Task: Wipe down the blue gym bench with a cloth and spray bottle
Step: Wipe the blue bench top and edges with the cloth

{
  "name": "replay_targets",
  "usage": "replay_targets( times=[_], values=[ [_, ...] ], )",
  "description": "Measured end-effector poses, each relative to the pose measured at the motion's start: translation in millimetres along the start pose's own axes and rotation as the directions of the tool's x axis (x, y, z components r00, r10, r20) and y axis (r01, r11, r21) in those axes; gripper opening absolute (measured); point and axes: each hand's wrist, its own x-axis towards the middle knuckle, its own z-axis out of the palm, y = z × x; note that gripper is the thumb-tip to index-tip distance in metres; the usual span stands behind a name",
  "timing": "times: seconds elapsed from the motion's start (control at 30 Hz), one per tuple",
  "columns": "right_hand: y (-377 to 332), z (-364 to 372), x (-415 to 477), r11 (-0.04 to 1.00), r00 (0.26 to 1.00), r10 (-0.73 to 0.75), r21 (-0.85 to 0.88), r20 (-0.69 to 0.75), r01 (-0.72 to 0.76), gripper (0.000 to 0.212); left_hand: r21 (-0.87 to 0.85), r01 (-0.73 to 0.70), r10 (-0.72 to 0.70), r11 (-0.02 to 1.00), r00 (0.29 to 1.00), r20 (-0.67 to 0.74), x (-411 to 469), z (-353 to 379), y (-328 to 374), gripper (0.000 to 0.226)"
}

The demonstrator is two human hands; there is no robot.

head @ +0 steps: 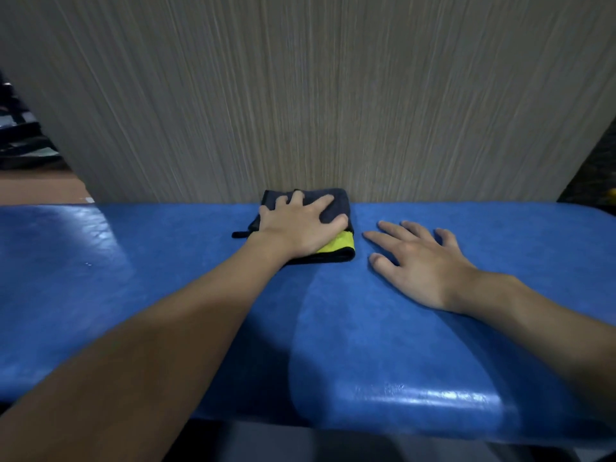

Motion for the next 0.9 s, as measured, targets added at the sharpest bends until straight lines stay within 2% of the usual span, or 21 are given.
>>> replay_targets(
  times=[0.2,0.53,0.6,0.7,0.9],
  values=[
    [0,0,0,1.0,1.0,0.012,0.016,-0.001,-0.012,0.057,0.011,-0.039,0.039,0.999,0.999,-0.038,-70,3,1,0.072],
    [-5,-5,-7,1.0,1.0,0.02,-0.013,-0.011,-0.02,0.056,0.072,-0.048,0.047,0.996,0.999,0.004,-184,-3,5,0.073],
    [-8,-8,-8,0.998,0.999,0.014,-0.053,-0.05,-0.016,0.054,0.053,-0.041,0.041,0.998,0.999,0.009,-186,-4,5,0.072],
    [-12,-14,-5,1.0,0.996,0.027,0.001,-0.085,-0.027,0.052,0.043,-0.039,0.038,0.998,0.999,0.019,-173,-5,4,0.077],
    [-12,-1,5,0.999,1.0,0.031,-0.007,0.003,-0.031,0.057,0.044,-0.045,0.044,0.998,0.999,0.013,-110,-4,-1,0.072]
  ],
)
